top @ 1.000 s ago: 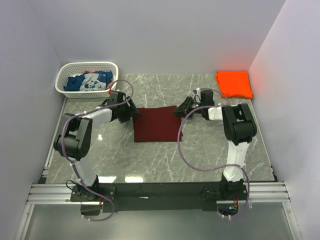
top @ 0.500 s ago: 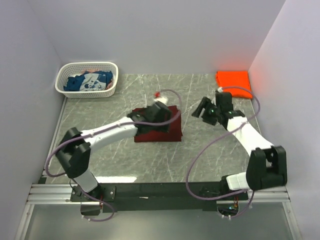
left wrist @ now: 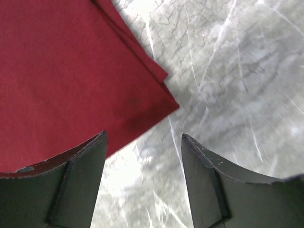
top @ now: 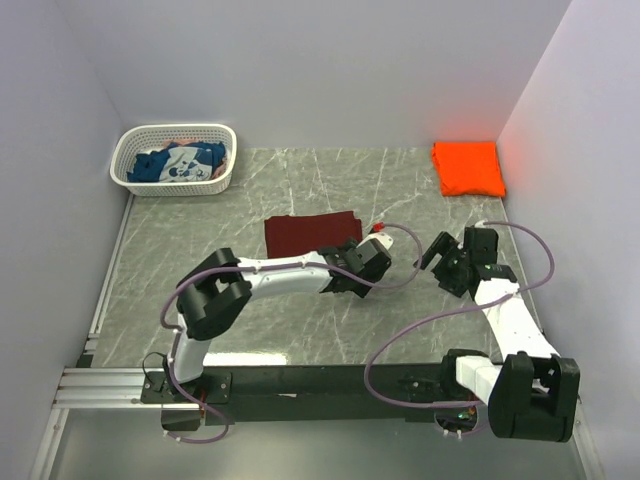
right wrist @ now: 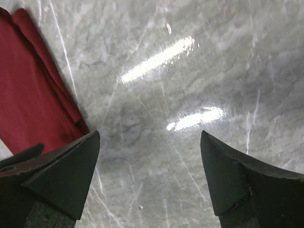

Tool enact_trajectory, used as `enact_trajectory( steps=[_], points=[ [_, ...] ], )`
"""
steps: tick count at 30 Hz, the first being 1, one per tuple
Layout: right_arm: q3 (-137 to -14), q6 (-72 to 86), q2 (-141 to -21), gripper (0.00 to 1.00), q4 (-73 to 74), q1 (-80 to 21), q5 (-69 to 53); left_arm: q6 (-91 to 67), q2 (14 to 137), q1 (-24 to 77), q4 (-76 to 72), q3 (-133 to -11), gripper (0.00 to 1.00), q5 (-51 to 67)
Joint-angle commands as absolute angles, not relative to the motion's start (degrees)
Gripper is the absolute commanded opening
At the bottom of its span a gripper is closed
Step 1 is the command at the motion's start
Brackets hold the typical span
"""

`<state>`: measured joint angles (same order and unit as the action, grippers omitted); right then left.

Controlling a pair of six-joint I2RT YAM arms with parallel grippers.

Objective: Fold and stack the t-shirts
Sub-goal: Neatly place the folded tshirt to the corner

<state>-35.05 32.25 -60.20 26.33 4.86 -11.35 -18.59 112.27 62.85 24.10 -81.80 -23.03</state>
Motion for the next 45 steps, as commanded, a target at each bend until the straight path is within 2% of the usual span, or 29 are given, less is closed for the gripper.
enact_trajectory(
  steps=[1, 11, 17, 19, 20, 21, 29, 32, 39, 45],
  points=[
    [-33.06, 31.73, -58.28, 0.92, 26.10, 5.62, -13.62, -16.26, 114.52, 63.19, 21.53, -85.86, 0.68, -26.10],
    [-29.00, 32.69, -55.20, 0.91, 24.61, 5.80, -15.12, -15.56, 120.58, 63.81, 20.65, -87.89, 0.62, -25.66],
    [-28.48, 32.52, -55.55, 0.89, 23.03, 5.80, -17.58, -15.29, 122.87, 63.72, 19.43, -86.40, 0.38, -24.44],
    [-27.95, 32.43, -55.55, 0.89, 21.89, 5.71, -18.71, -15.38, 122.61, 63.81, 19.07, -85.35, 0.19, -24.26],
    [-27.69, 32.78, -55.63, 0.89, 21.45, 5.71, -19.42, -15.55, 122.43, 63.72, 19.16, -85.08, 0.04, -24.17],
    [-27.25, 33.04, -55.90, 0.89, 20.14, 5.80, -20.12, -15.82, 121.56, 63.72, 19.07, -84.82, 0.01, -24.08],
    [-20.92, 43.83, -59.41, 0.89, 2.48, 5.63, -35.05, -17.22, 111.63, 63.72, 16.17, -79.72, 0.01, -18.64],
    [-19.69, 47.62, -63.88, 0.89, -5.08, 5.63, -36.65, -17.49, 108.73, 63.72, 15.56, -78.31, 0.01, -17.93],
    [-20.47, 55.80, -80.21, 0.90, -21.77, 3.17, -41.12, -18.45, 106.18, 63.81, 15.29, -76.73, 0.01, -16.61],
    [-24.60, 62.92, -92.35, 0.88, -32.15, -4.65, -41.66, -18.81, 105.12, 63.81, 14.50, -75.85, 0.01, -16.00]
  ],
)
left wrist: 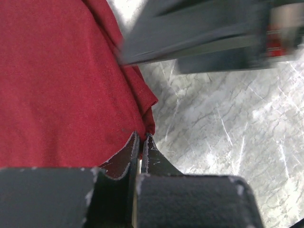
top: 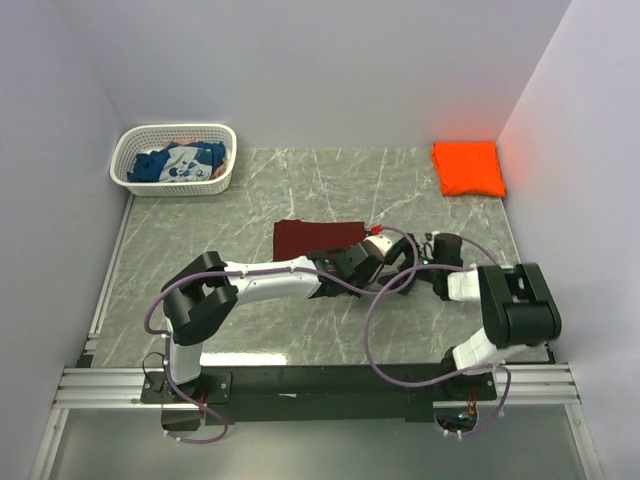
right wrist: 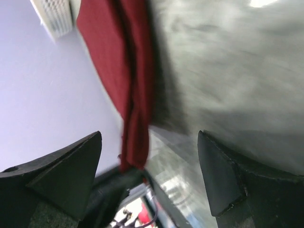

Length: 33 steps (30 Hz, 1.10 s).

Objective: Fold and stack the t-shirts
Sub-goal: Neatly place the folded tshirt to the corner

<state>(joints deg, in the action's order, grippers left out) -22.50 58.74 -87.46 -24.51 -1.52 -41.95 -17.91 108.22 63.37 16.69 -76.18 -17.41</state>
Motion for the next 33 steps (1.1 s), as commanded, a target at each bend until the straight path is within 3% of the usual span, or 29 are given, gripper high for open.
enact_trajectory(
  steps=[1, 6, 10, 15, 17, 18, 21, 22, 25, 28, 33],
  points=[
    [-25.57, 63.80, -93.68, 0.88, -32.52, -5.88, -41.23, -18.90, 105.20, 63.72, 14.59, -75.85, 0.01, -16.00],
    [-31.54, 64.25, -100.62, 0.82, -31.91, -11.95, -39.03, -19.34, 104.94, 63.72, 14.07, -75.68, 0.01, -15.29],
    [-34.54, 62.24, -103.62, 0.65, -29.10, -14.32, -37.71, -20.13, 104.85, 63.72, 13.89, -75.67, 0.01, -14.68],
    [-37.61, 56.62, -103.36, 0.26, -20.85, -16.17, -35.87, -22.06, 105.38, 63.63, 14.24, -76.29, 0.05, -15.47],
    [-38.75, 54.59, -101.87, 0.03, -15.94, -16.43, -34.63, -22.76, 105.90, 63.28, 15.03, -77.25, 0.09, -15.38],
    [-39.19, 52.40, -101.26, 0.00, -14.26, -16.44, -33.32, -22.94, 106.17, 63.02, 15.12, -77.43, 0.11, -15.21],
    [-41.83, 47.66, -99.23, 0.00, -6.87, -16.44, -29.90, -23.55, 106.61, 62.32, 16.17, -78.57, 0.28, -14.33],
    [-42.62, 46.42, -98.71, 0.00, -5.20, -16.35, -29.19, -23.55, 106.52, 62.23, 16.43, -78.84, 0.39, -14.24],
    [-46.75, 41.41, -97.30, 0.00, 1.82, -16.08, -25.51, -24.08, 105.74, 61.26, 19.15, -79.89, 0.60, -14.68],
    [-52.45, 35.70, -97.29, 0.00, 9.47, -15.82, -21.56, -24.70, 102.84, 58.54, 21.35, -79.02, 0.71, -12.67],
    [-64.41, 26.04, -100.45, 0.00, 21.60, -14.68, -13.29, -26.89, 97.13, 46.63, 25.13, -74.62, 0.77, -4.32]
  ],
)
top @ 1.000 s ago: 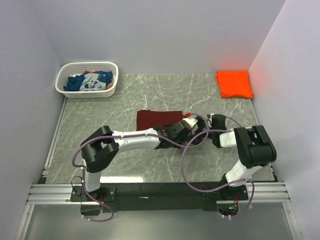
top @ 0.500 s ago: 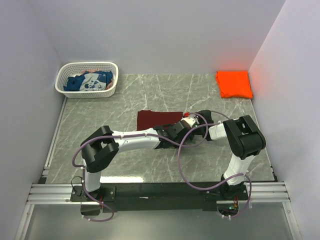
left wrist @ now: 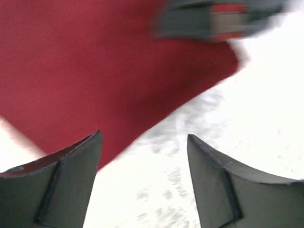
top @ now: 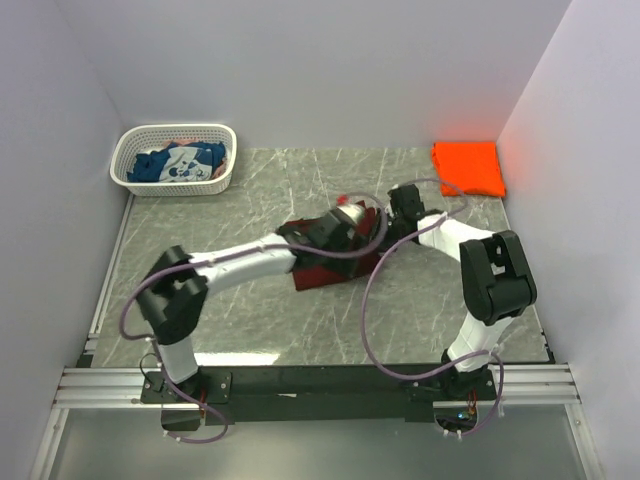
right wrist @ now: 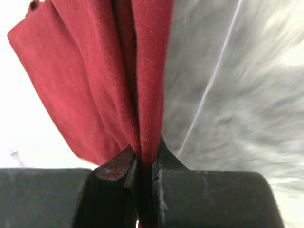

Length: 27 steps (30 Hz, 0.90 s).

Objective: Fold and stack the t-shirts
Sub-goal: Neatly place the folded tshirt to the corner

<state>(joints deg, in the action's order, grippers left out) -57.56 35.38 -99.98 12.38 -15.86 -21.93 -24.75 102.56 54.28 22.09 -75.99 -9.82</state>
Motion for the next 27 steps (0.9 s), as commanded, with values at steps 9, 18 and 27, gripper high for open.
enact_trajectory(
  steps=[9, 18, 27],
  points=[
    [-84.27, 14.08, -107.83, 0.00, 34.27, -14.41, 8.83, -26.54, 95.01, 15.87, 38.67, -76.99, 0.85, 10.63],
    [-103.52, 2.92, -119.17, 0.00, 36.92, -11.96, 26.97, -29.97, 92.20, 3.96, 35.07, -71.81, 0.95, 1.60],
    [-121.89, -2.02, -129.01, 0.00, 34.72, -5.28, 34.98, -29.36, 90.62, 0.62, 36.39, -72.07, 1.00, -0.79]
  ],
)
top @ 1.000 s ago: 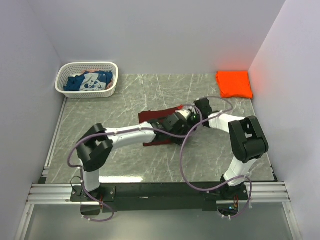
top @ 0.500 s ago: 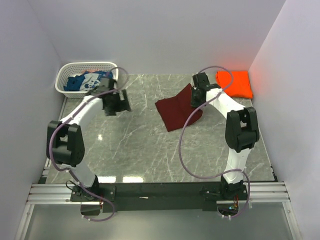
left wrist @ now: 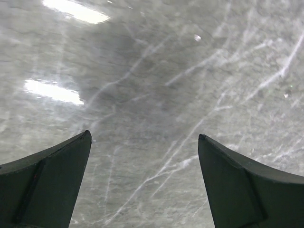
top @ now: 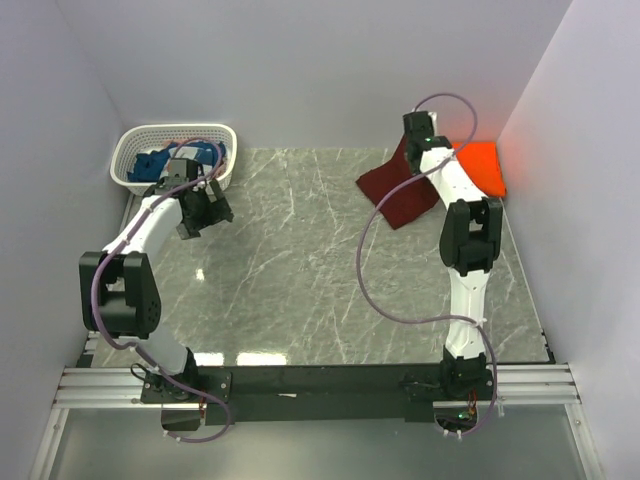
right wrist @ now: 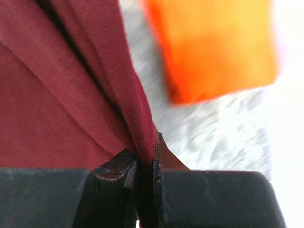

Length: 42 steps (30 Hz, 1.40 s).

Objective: Fold and stack the t-shirts
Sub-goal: Neatly place the folded tshirt to the corner

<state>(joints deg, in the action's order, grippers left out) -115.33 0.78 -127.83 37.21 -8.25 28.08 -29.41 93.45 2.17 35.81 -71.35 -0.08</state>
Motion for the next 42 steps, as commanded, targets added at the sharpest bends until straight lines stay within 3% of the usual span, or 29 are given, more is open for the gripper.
enact_trajectory(
  steps=[1, 12, 31, 42],
  points=[
    [-123.30, -2.02, -130.68, 0.00, 34.54, -4.49, 34.89, -29.18, 89.83, 0.53, 36.13, -71.98, 0.99, -1.31],
    [-132.62, -1.67, -136.14, 0.00, 26.37, -0.26, 35.24, -29.18, 91.58, 0.35, 36.56, -71.63, 1.00, -1.93],
    [-129.82, 2.37, -135.26, 0.00, 22.16, 6.50, 32.34, -29.00, 92.20, 0.35, 35.95, -70.84, 0.99, -0.53],
    [-126.74, -3.51, -139.91, 0.02, 15.03, 8.53, 35.59, -28.92, 92.63, 0.44, 35.60, -70.58, 0.99, -0.44]
  ],
)
